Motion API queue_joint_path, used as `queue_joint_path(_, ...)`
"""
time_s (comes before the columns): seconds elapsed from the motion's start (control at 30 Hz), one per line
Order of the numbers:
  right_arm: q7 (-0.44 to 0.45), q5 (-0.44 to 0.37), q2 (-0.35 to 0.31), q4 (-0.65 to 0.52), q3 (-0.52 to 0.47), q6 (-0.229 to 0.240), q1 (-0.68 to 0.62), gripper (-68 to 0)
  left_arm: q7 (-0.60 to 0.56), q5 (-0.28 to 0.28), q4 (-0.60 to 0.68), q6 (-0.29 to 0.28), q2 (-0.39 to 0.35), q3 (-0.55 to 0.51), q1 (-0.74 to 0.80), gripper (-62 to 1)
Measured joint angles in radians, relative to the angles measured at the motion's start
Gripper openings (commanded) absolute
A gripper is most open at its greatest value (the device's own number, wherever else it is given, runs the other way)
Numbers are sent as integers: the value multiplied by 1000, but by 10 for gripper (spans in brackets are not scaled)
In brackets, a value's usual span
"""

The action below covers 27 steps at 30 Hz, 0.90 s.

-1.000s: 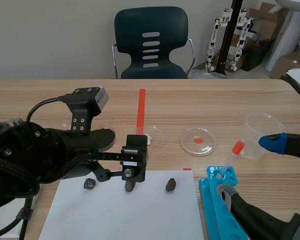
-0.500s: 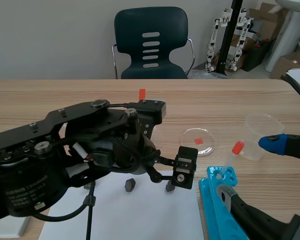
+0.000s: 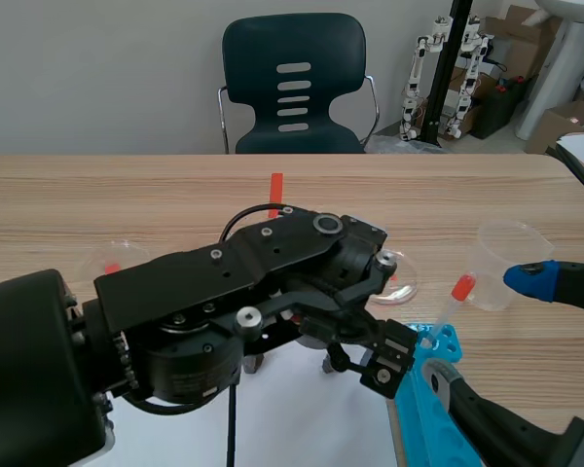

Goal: Pick up the right mineral with the left hand

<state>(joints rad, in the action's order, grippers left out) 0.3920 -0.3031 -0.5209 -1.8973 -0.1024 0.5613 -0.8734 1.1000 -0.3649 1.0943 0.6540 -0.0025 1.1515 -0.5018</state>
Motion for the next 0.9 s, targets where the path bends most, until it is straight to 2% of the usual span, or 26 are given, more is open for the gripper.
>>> queue_joint_path(0.27, 0, 0, 0, 0, 0, 0, 0, 4, -13, -14, -76, -1, 39, 42, -22, 14)
queue_joint_path(0.33, 0, 0, 0, 0, 0, 0, 0, 4, -48, -47, -107, -6, 45, 41, -23, 14)
queue_joint_path(0.37, 0, 0, 0, 0, 0, 0, 0, 4, -81, -85, -122, -27, 45, 41, -23, 14)
queue_joint_path(0.7, 0, 0, 0, 0, 0, 0, 0, 4, -123, -206, -181, -46, 44, 41, -28, 14)
queue_joint_path(0.9, 0, 0, 0, 0, 0, 0, 0, 4, -142, -212, -185, -46, 44, 41, -33, 14)
